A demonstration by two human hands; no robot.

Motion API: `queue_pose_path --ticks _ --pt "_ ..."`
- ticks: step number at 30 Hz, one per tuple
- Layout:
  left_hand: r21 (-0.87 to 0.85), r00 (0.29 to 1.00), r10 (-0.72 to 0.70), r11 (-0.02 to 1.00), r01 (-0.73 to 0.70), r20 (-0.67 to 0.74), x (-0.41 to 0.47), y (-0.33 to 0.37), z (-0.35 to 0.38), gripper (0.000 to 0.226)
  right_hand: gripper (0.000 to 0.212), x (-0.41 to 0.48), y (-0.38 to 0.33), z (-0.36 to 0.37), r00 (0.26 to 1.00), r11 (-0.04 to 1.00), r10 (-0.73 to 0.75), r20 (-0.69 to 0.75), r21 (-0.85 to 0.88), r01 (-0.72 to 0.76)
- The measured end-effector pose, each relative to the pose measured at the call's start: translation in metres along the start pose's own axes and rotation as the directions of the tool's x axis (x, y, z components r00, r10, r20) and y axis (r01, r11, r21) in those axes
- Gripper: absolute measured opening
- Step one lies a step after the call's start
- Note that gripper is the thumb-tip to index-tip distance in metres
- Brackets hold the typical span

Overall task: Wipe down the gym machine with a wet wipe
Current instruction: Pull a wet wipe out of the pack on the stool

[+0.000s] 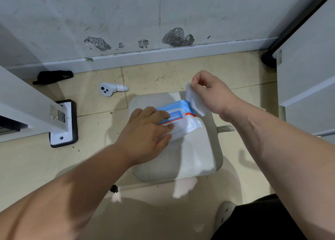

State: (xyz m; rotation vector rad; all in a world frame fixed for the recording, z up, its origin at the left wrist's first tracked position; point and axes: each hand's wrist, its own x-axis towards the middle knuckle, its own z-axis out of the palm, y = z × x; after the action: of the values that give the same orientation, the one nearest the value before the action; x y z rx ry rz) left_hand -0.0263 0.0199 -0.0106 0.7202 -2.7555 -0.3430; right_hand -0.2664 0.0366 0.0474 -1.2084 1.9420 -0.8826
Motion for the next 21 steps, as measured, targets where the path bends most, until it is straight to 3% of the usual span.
queue_pose_path --ticks 5,7,8,9,11,12,14,16,17,19,21 --pt "-0.02 0.997 -0.047 0.999 0.048 0.064 0.0 -0.001 -0.006 0.037 0.019 -0.003 -0.023 -0.006 0.974 0.969 -0.198 0.108 0.168 0.178" --pt "-0.194 0.993 -0.101 0.975 0.112 0.066 -0.004 -0.003 -0.012 0.033 0.012 -0.006 -0.034 -0.01 0.972 0.954 -0.211 0.103 0.237 0.182" --pt "-0.354 0.977 -0.206 0.911 0.213 0.057 -0.004 -0.002 -0.021 0.028 0.01 -0.008 -0.041 -0.012 0.974 0.945 -0.207 0.087 0.274 0.177" --pt "-0.527 0.925 -0.374 0.774 0.351 0.066 -0.002 -0.003 -0.035 0.023 0.01 -0.012 -0.048 -0.013 0.978 0.935 -0.197 0.073 0.313 0.166" --pt "-0.759 0.713 -0.674 0.358 0.544 0.193 0.007 -0.002 -0.07 0.026 0.014 -0.02 -0.066 -0.012 0.981 0.92 -0.18 0.076 0.367 0.141" --pt "-0.81 0.633 -0.718 0.171 0.562 0.288 0.013 -0.002 -0.089 0.033 0.017 -0.025 -0.078 -0.012 0.979 0.915 -0.183 0.09 0.381 0.136" --pt "-0.865 0.607 -0.691 -0.053 0.498 0.392 0.025 0.003 -0.126 0.052 0.017 -0.036 -0.107 -0.013 0.973 0.907 -0.183 0.138 0.405 0.113" --pt "-0.894 0.609 -0.681 -0.158 0.42 0.407 0.038 0.016 -0.166 0.054 0.014 -0.049 -0.14 -0.018 0.972 0.906 -0.162 0.173 0.416 0.077" --pt "-0.9 0.595 -0.698 -0.172 0.402 0.399 0.042 0.023 -0.186 0.044 0.012 -0.056 -0.156 -0.022 0.973 0.906 -0.146 0.178 0.419 0.059" --pt "-0.908 0.561 -0.746 -0.14 0.395 0.359 0.046 0.04 -0.23 0.022 0.011 -0.071 -0.192 -0.033 0.978 0.899 -0.123 0.167 0.435 0.039" --pt "-0.908 0.53 -0.775 -0.13 0.398 0.344 0.042 0.055 -0.27 0.016 0.01 -0.087 -0.228 -0.046 0.984 0.898 -0.09 0.155 0.44 0.013"
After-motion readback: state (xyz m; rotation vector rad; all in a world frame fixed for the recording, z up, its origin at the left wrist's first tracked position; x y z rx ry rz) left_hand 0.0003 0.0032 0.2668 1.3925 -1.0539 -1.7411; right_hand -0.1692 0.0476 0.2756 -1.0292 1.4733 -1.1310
